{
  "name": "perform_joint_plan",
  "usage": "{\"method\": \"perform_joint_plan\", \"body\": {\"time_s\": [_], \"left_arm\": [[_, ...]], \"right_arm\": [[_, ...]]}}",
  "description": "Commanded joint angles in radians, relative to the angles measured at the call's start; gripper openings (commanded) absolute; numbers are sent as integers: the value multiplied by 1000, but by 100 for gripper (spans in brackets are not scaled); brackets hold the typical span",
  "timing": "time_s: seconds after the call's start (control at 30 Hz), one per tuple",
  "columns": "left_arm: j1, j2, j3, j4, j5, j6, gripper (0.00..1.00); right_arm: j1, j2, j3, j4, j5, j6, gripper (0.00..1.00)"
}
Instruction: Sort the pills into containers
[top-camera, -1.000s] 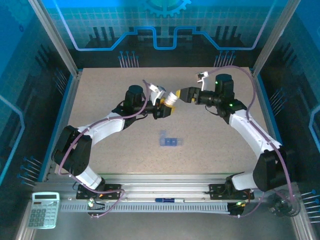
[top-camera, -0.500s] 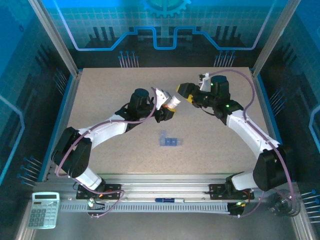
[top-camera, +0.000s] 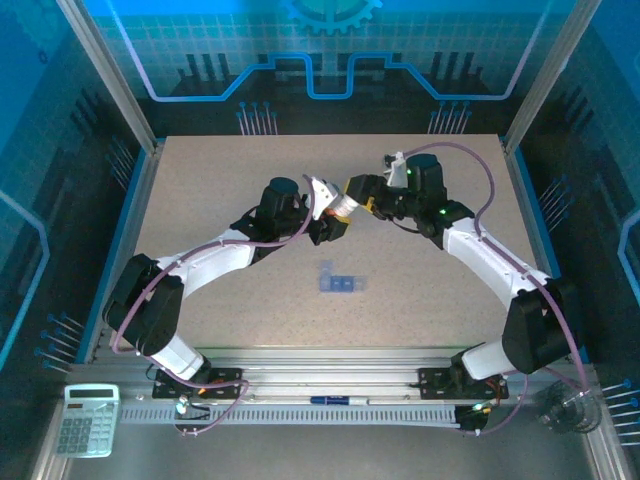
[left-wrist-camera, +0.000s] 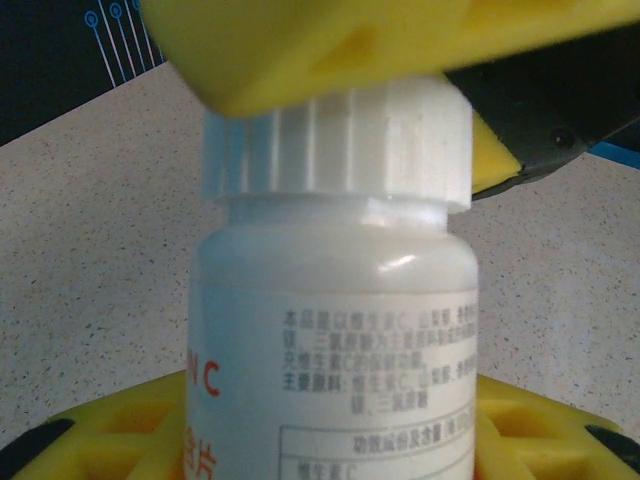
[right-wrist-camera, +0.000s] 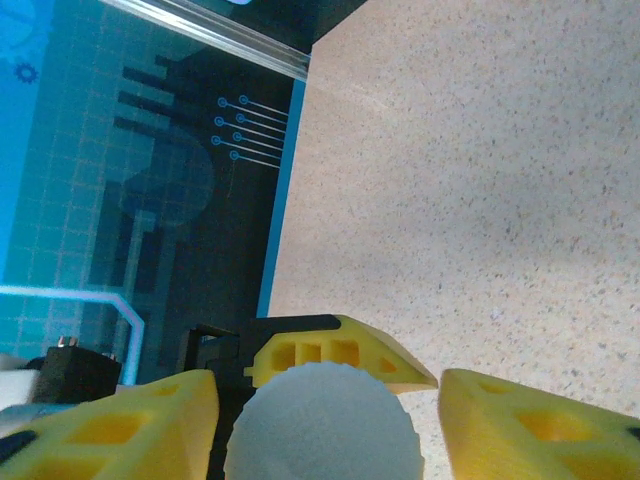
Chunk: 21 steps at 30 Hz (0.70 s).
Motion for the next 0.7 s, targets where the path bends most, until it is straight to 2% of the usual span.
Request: {"method": "perform_joint_plan", "body": {"time_s": [0.0, 0.13, 0.23, 0.33, 0.4, 0.47, 0.53, 0.57, 0.67], "left_arm": [[-9, -21, 26, 15, -3, 6, 0], [-3, -27, 24, 32, 11, -21, 0], [17, -37, 25, 42, 89, -74, 0], [66, -37, 38, 72, 247, -191, 0], [114, -20, 40, 154, 385, -337, 0], [154, 4, 29, 277, 474, -485, 0], [178, 19, 11, 377, 494, -584, 0], [185, 20, 0, 408, 489, -602, 0], [187, 15, -6, 383, 459, -568, 0]], "right_arm": [[13, 12, 20, 0, -17, -9, 51], [6, 21, 34, -6, -45, -76, 42], [-22, 21, 18, 54, -103, -177, 40], [-61, 10, -10, 128, -210, -313, 41], [-76, -2, -36, 162, -256, -396, 42], [-87, -6, -40, 167, -286, -429, 44], [-89, -8, -40, 185, -313, -416, 48], [-89, -11, -38, 191, -315, -399, 53], [-93, -39, -43, 226, -290, -321, 76]]}}
